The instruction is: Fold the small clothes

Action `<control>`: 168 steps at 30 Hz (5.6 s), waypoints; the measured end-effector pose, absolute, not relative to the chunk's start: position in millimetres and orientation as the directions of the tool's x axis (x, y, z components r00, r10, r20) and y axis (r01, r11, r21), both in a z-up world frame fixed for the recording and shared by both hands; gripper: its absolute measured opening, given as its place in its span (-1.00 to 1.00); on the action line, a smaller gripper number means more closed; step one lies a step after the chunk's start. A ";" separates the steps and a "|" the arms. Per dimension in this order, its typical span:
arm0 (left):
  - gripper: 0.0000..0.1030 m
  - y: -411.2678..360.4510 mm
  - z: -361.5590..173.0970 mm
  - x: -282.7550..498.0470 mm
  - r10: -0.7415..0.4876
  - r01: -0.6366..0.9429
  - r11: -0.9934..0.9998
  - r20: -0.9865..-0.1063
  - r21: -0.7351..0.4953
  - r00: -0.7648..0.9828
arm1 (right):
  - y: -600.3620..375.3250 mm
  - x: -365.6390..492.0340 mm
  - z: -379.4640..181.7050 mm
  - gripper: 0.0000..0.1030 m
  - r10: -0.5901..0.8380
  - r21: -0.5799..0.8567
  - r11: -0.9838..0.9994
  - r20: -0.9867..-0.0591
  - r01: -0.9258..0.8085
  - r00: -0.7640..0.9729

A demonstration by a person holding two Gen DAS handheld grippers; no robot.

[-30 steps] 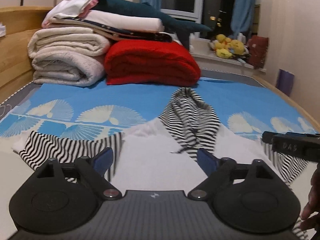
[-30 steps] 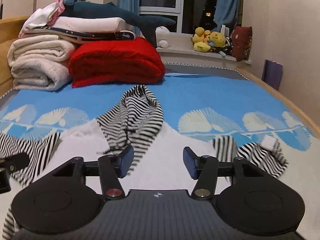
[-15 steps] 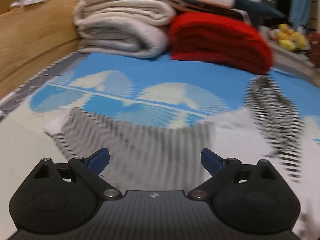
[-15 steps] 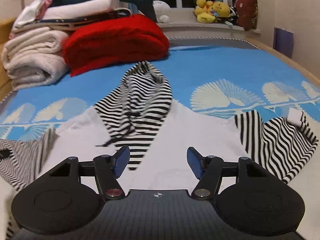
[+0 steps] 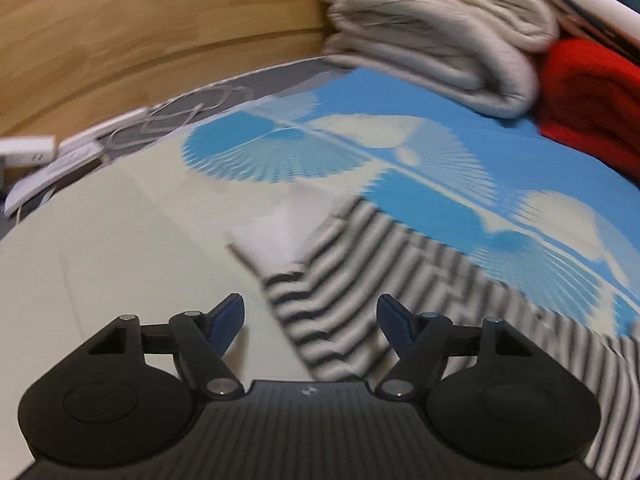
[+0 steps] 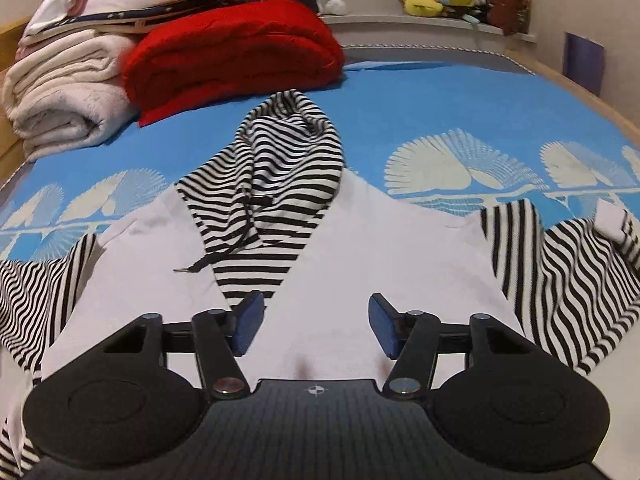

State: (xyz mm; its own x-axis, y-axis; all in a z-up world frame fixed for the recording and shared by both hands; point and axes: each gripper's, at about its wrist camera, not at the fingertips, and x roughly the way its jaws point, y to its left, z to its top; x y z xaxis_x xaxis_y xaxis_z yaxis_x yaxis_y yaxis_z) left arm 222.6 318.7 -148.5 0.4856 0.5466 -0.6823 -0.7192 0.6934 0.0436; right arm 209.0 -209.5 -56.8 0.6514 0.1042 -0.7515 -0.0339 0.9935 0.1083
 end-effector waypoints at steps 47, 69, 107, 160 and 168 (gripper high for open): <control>-0.14 100.8 -57.5 258.7 0.008 -0.368 0.884 -0.776 -0.290 0.631 | -257.7 271.0 -136.3 -0.47 0.210 0.402 0.865 -0.833 0.299 0.512; -0.09 99.7 -85.8 266.6 -0.065 -0.319 0.907 -0.841 -0.274 0.538 | -304.5 229.3 -73.0 -0.81 -0.130 0.176 0.866 -0.824 0.468 0.551; 0.17 20.0 -84.7 256.0 -0.121 -0.066 0.983 -0.878 -0.170 0.464 | -374.8 242.4 -69.0 -0.40 -0.054 0.201 0.902 -0.825 0.381 0.563; 0.15 103.9 -64.1 261.8 -0.172 -0.283 0.890 -0.838 -0.357 0.518 | -159.5 218.9 -51.3 -0.58 0.448 0.390 0.894 -0.777 -0.219 0.443; -0.11 113.0 -82.9 264.7 -0.202 -0.320 0.863 -0.848 -0.390 0.490 | -201.3 213.8 -72.1 -0.37 0.285 0.340 0.939 -0.855 0.051 0.434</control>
State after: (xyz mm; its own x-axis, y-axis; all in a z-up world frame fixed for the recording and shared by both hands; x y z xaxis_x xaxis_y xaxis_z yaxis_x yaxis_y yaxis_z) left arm 264.7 113.0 -82.9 0.4896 -0.2018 -0.8483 -0.3202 0.8633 -0.3902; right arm 213.8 -201.3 -72.1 0.4336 0.2855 -0.8547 0.0512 0.9391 0.3397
